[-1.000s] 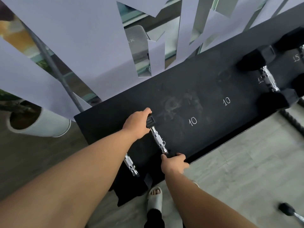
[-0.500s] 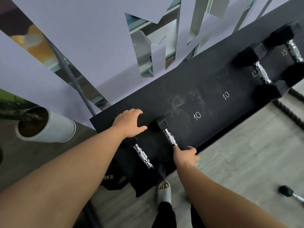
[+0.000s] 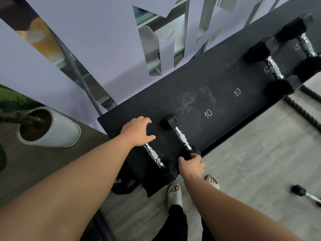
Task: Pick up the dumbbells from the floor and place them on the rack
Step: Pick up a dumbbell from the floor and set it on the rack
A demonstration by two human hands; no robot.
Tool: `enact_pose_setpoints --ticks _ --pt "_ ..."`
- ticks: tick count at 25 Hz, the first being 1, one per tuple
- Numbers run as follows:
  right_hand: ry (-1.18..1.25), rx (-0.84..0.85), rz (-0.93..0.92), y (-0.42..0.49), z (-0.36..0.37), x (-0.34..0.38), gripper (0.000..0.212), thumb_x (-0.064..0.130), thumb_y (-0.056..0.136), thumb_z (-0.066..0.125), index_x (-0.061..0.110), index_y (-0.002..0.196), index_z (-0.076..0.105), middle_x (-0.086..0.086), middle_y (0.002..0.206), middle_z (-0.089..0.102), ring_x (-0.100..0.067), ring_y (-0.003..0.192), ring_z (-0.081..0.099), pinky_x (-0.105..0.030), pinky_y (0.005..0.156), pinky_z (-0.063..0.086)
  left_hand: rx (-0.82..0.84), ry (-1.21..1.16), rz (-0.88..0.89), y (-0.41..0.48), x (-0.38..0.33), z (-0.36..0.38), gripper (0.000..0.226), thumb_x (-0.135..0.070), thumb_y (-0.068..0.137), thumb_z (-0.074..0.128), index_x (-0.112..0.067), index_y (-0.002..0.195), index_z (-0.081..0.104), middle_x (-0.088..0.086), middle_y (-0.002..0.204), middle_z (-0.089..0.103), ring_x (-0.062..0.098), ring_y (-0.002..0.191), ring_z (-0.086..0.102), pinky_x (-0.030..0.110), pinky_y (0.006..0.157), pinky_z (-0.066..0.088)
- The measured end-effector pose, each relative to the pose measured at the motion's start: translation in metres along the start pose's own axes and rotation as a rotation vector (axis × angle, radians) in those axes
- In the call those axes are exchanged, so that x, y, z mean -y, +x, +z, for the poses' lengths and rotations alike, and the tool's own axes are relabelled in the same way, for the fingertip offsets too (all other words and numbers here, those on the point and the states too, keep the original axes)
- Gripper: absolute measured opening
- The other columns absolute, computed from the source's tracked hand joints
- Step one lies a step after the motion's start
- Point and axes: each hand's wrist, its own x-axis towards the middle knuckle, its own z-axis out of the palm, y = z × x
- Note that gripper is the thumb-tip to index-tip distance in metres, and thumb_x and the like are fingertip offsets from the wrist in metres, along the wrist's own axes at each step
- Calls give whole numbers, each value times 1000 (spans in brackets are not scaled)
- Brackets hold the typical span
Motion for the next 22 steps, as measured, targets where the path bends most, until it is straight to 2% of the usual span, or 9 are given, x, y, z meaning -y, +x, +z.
enact_pose_setpoints --ticks 4,8,11,14,17,19,22 --pt "-9 56 -12 -13 19 -14 57 41 84 67 21 133 45 -12 138 42 -35 126 41 -42 94 39 16 3 -22 -6 5 17 72 -55 83 76 -26 142 49 -1 140 50 26 127 49 44 91 51" --pt "-38 99 -28 -20 40 -26 73 58 77 71 21 134 44 -12 138 42 -36 124 46 -45 102 42 -10 9 -54 -6 10 32 75 -45 82 81 -25 146 45 2 147 44 29 129 47 45 94 51" --pt "-57 161 -10 -21 53 -34 81 64 74 69 23 138 41 -8 138 37 -32 111 57 -49 95 50 -20 17 -78 -4 16 43 82 -36 83 82 -26 151 37 7 150 42 33 126 51 45 91 52" --pt "-44 169 -3 -20 59 -36 82 65 72 66 23 137 39 -5 134 31 -26 85 64 -49 85 56 -10 2 -78 -4 23 51 92 -27 82 85 -28 155 29 9 153 39 36 123 53 47 92 53" --pt "8 161 -1 -15 61 -36 82 61 68 71 22 135 42 -5 131 31 -18 74 61 -39 77 58 -17 -4 -67 -3 27 51 97 -22 79 87 -29 155 28 7 153 41 34 120 57 47 91 54" --pt "36 162 22 -13 60 -33 80 56 68 75 21 133 45 -6 130 31 -18 74 60 -36 74 56 -33 -26 -58 -4 28 49 96 -22 77 89 -30 154 32 6 152 44 34 118 59 46 89 55" --pt "63 171 53 -13 55 -27 78 52 67 78 21 132 47 -7 131 32 -24 82 62 -40 81 58 -35 -43 -55 -9 26 41 95 -25 74 90 -30 153 36 3 153 47 34 121 59 45 90 54"
